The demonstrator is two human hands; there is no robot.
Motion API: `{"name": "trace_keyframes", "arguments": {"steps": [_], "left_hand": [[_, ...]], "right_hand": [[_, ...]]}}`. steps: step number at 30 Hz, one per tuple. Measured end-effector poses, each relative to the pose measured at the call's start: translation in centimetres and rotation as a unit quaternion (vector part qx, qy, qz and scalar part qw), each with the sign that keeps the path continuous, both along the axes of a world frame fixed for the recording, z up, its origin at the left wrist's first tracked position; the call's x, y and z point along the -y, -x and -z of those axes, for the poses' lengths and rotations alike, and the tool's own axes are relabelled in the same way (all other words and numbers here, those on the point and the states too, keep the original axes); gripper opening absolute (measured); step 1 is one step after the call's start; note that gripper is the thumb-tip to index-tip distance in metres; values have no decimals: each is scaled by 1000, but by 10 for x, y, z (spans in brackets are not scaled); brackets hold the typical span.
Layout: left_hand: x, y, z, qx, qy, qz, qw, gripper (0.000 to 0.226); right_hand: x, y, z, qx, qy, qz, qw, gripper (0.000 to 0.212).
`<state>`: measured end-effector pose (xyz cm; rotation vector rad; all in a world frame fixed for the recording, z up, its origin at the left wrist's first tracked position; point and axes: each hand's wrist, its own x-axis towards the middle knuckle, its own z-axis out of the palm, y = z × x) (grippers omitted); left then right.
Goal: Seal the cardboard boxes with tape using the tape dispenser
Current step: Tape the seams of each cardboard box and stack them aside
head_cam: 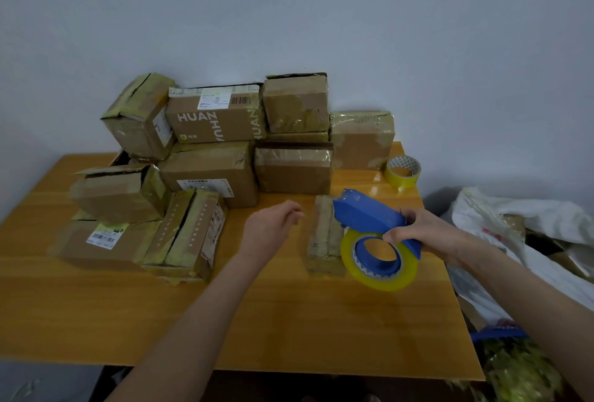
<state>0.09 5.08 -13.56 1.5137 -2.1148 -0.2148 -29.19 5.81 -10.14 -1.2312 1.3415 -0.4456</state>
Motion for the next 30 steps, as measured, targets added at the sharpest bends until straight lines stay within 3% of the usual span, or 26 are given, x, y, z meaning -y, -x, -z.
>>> {"name": "trace_keyframes", "arguments": {"steps": [3,6,10,14,16,17,18,19,20,21,22,24,27,30], "left_hand": [[-9,-1,11,58,-101,0,993,25],[-26,28,29,93,-223,59,969,50],[-35,44,55,157,-179,38,970,56],[-41,48,56,127,-166,23,978,49],[-35,47,43,36,-187,-21,982,38],[-30,45,33,-58,-225,-68,970,36],[-26,44,22,-188,-295,-111,930,40],[-22,43,10,-320,-376,-135,859,46],[-19,42,1,-394,-449,-139,790,53],[-17,42,-7,-411,-504,-128,749,58],[-16,41,-12,-401,-543,-111,729,61],[-18,42,-18,-392,-565,-97,719,51],[-19,46,-20,-448,-502,-144,726,13],[-18,50,-18,-406,-440,-170,783,12]], "right_hand": [[-1,7,-1,-3,-1,11,1000,68],[-1,7,-2,-5,1,13,1000,70],[-1,7,-1,0,-3,10,1000,69],[-3,5,-1,-2,3,-8,1000,71],[-3,5,-3,-6,16,-25,1000,76],[-2,5,-5,-10,24,-36,999,78],[-1,6,-6,-16,31,-46,998,80],[1,6,-8,-23,36,-56,998,82],[2,6,-9,-28,40,-67,997,82],[3,6,-10,-33,42,-79,995,82],[3,4,-10,-36,43,-91,994,81],[4,2,-11,-40,43,-109,992,79],[2,-1,-14,-53,40,-128,990,71],[0,-3,-13,-88,53,-148,984,53]]}}
